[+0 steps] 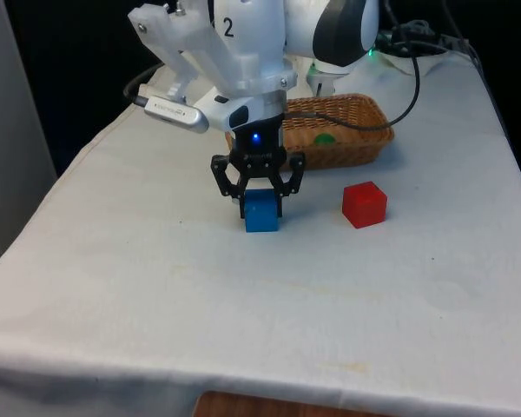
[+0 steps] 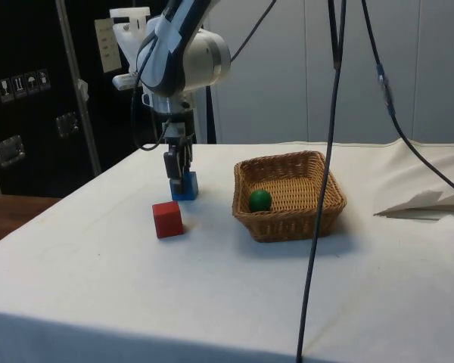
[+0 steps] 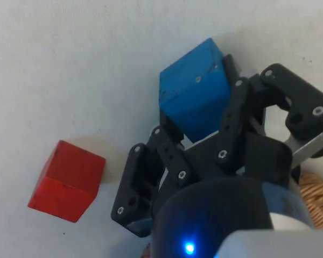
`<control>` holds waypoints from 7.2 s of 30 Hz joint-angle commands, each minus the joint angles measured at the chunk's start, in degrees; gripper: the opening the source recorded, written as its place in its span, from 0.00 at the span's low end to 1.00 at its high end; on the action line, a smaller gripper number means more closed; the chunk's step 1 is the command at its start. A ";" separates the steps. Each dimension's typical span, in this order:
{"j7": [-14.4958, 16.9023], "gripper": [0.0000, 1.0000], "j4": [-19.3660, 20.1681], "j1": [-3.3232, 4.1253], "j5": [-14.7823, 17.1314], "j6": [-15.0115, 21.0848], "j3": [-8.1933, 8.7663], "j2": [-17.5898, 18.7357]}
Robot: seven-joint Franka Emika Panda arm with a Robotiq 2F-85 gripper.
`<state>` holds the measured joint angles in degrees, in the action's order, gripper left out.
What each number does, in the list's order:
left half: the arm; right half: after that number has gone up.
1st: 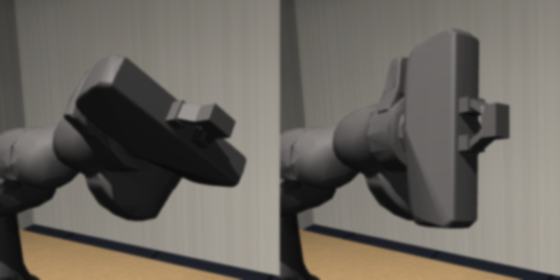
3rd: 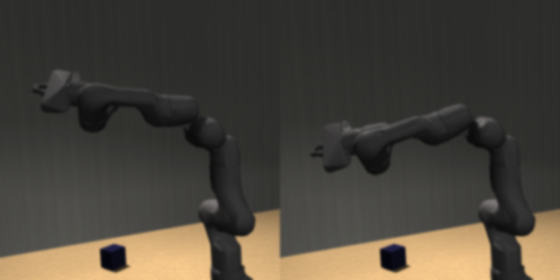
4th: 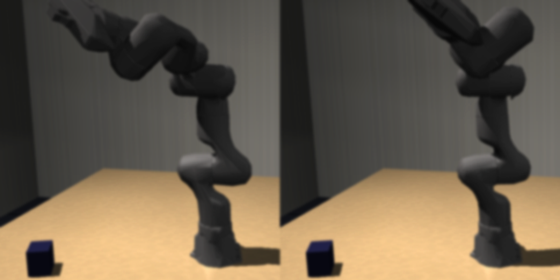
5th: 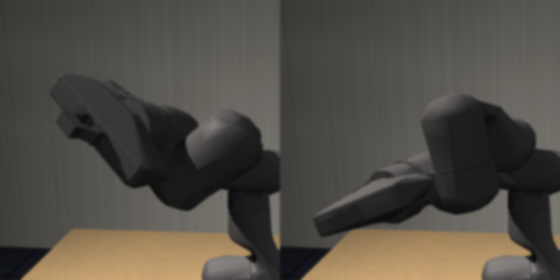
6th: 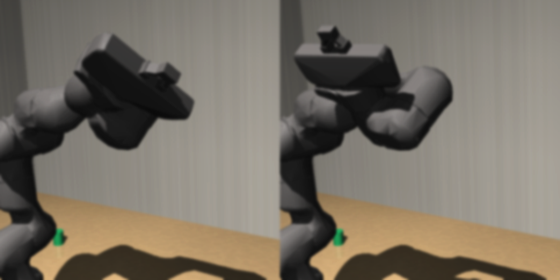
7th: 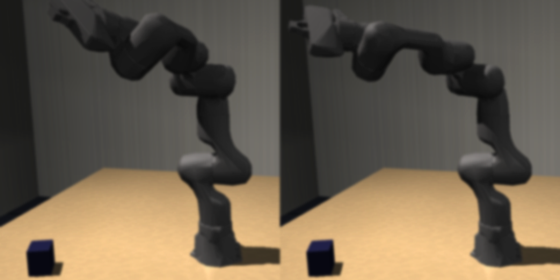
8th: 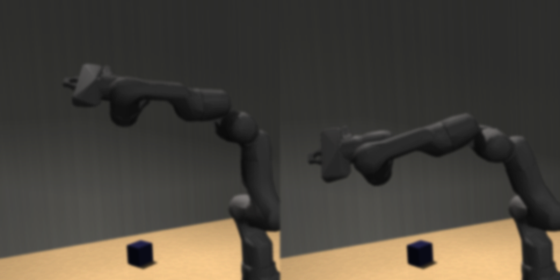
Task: Place all non-red objects into the basket.
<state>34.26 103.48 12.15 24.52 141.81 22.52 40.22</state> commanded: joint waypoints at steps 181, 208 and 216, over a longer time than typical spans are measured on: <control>-0.69 1.00 48.30 0.86 -14.38 11.80 4.98 -40.05; -10.83 1.00 45.78 0.69 -14.67 9.22 0.92 -45.78; -13.06 1.00 44.40 0.63 -14.95 8.08 0.46 -46.41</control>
<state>22.35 147.94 13.06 10.71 150.00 23.15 -6.30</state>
